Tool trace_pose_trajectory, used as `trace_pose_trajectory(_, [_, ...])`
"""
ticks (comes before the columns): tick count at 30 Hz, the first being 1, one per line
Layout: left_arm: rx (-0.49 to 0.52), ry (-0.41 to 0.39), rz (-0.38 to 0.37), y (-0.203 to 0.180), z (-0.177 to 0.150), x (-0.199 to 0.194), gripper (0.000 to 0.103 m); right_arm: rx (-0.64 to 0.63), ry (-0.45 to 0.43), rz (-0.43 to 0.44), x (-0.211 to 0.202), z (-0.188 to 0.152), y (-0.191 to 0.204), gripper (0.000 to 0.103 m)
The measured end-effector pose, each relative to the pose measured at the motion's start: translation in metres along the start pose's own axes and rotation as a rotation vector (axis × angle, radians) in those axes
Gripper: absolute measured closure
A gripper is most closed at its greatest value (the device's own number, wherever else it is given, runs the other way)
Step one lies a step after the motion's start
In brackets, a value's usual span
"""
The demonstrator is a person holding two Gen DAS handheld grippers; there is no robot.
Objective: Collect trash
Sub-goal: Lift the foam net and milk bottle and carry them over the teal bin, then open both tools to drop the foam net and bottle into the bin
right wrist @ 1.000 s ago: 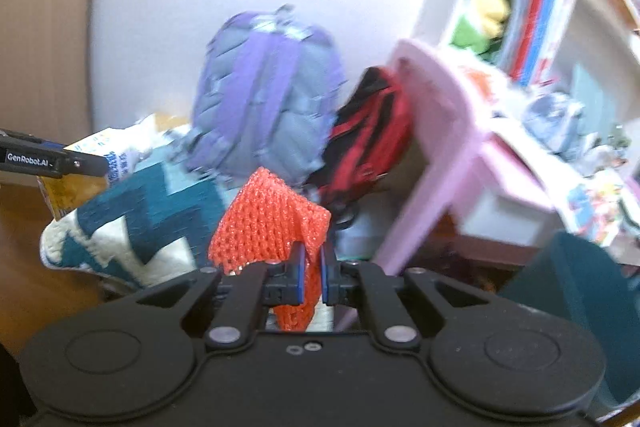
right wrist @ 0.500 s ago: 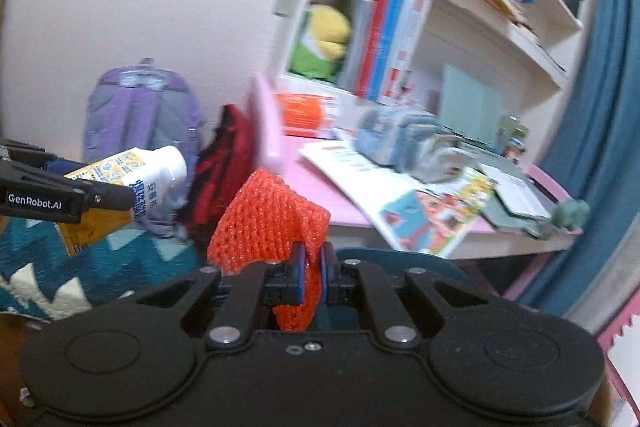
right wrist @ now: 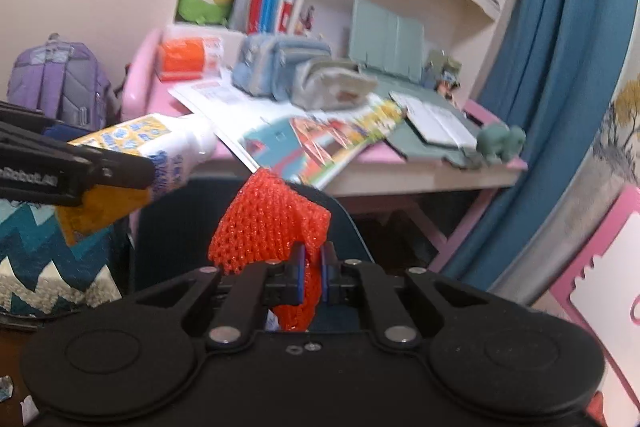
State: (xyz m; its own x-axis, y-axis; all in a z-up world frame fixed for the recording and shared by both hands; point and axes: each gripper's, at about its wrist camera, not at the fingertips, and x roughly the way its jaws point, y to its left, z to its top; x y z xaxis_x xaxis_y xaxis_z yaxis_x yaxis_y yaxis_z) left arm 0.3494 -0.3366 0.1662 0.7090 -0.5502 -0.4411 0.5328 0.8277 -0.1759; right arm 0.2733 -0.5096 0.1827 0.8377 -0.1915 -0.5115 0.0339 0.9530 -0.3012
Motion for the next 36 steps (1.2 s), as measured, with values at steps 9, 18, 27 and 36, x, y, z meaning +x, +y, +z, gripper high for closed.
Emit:
trace_pose_trajectory(9, [0.028, 0.114, -0.035, -0.045, -0.017, 0.069, 0.051, -0.022, 0.086, 0.026, 0.025, -0.015, -0.007, 0.097])
trace_pose_trajectory(18, [0.064, 0.203, -0.018, -0.046, -0.035, 0.101, 0.054, -0.014, 0.172, 0.076, 0.047, -0.022, -0.003, 0.087])
trace_pose_trajectory(27, [0.063, 0.226, -0.03, -0.041, -0.043, 0.098, 0.054, 0.042, 0.196, 0.092, 0.046, -0.025, -0.008, 0.063])
trace_pose_trajectory(36, [0.068, 0.194, -0.035, -0.031, -0.043, 0.061, 0.054, 0.074, 0.158, 0.134, 0.019, -0.023, 0.001, 0.057])
